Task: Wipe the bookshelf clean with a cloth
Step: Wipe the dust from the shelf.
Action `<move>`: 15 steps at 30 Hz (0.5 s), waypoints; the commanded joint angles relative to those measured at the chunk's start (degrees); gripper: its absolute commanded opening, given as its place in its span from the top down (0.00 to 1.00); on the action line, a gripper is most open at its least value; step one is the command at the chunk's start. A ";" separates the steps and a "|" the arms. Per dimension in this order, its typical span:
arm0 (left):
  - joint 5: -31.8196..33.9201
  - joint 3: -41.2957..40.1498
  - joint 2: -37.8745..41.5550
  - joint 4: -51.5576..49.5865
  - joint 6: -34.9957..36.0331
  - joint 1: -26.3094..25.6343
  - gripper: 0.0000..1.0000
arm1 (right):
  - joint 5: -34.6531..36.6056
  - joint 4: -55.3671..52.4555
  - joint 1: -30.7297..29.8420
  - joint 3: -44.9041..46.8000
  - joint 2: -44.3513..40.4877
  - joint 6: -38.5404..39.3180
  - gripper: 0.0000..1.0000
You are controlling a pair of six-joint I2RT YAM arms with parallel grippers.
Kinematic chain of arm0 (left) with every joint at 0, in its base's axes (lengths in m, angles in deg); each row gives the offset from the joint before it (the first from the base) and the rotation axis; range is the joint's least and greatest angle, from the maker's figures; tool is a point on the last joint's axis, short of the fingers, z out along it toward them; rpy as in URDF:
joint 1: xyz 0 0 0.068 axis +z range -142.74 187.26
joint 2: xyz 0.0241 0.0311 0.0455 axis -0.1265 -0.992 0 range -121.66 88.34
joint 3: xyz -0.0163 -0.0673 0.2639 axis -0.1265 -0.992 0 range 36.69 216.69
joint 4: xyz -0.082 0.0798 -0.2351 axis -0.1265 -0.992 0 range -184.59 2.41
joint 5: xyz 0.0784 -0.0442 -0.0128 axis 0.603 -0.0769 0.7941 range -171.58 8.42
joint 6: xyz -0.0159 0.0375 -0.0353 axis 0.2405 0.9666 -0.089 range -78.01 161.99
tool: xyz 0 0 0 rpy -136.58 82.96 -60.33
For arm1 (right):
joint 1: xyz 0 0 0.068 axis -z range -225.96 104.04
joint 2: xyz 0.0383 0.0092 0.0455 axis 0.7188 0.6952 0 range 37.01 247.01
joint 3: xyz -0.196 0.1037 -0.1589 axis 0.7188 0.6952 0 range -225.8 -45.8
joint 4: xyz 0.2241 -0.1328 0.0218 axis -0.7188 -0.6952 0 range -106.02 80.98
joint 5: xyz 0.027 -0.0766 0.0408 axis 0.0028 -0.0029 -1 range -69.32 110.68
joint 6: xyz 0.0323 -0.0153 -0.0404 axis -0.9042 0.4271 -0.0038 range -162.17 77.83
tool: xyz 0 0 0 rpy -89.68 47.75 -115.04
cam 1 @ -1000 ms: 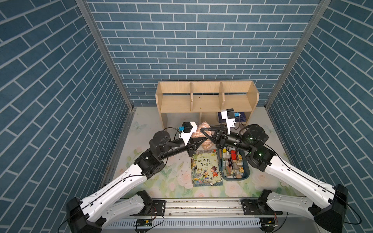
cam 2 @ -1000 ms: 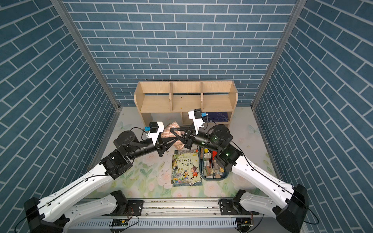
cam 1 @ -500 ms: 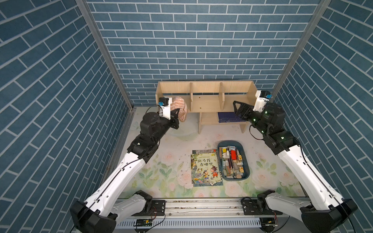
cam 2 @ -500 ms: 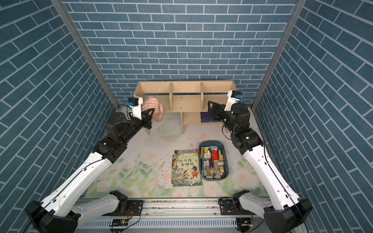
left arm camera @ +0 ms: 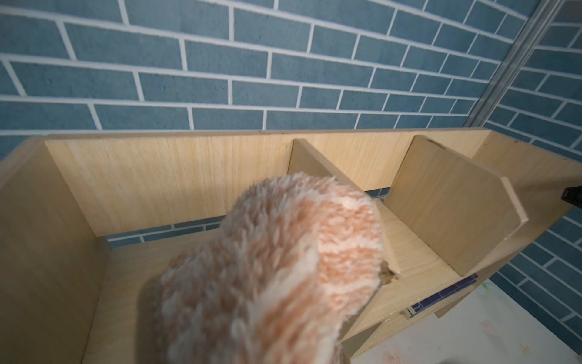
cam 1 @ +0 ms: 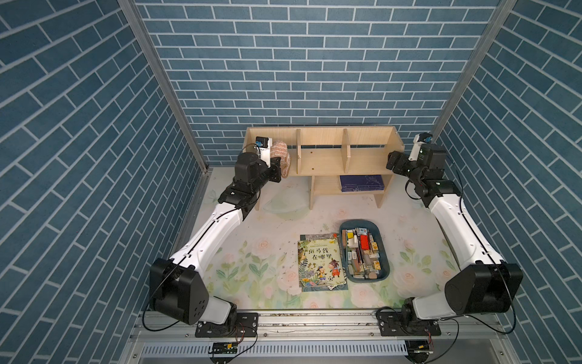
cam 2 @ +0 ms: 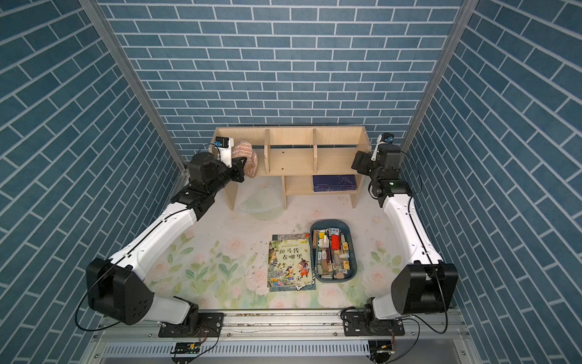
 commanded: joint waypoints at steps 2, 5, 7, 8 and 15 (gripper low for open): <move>-1.52 6.40 -2.34 -2.23 0.39 0.86 1.00 | -3.39 -4.97 -0.06 -5.14 0.16 2.95 0.01; -0.13 6.41 -4.56 -3.81 1.42 0.95 0.97 | -0.38 -4.85 0.00 -1.06 -3.26 1.85 0.00; 2.04 4.89 -5.03 -2.79 0.21 1.04 0.63 | 0.59 -6.47 0.01 -0.17 -4.64 1.09 0.00; 3.02 4.53 -5.24 -2.42 -0.24 1.08 0.56 | -0.08 -7.34 0.00 0.11 -5.43 0.48 0.00; 4.46 11.52 -8.36 -5.97 -2.73 2.09 0.04 | 0.78 -14.72 0.06 -3.16 -8.47 1.45 0.00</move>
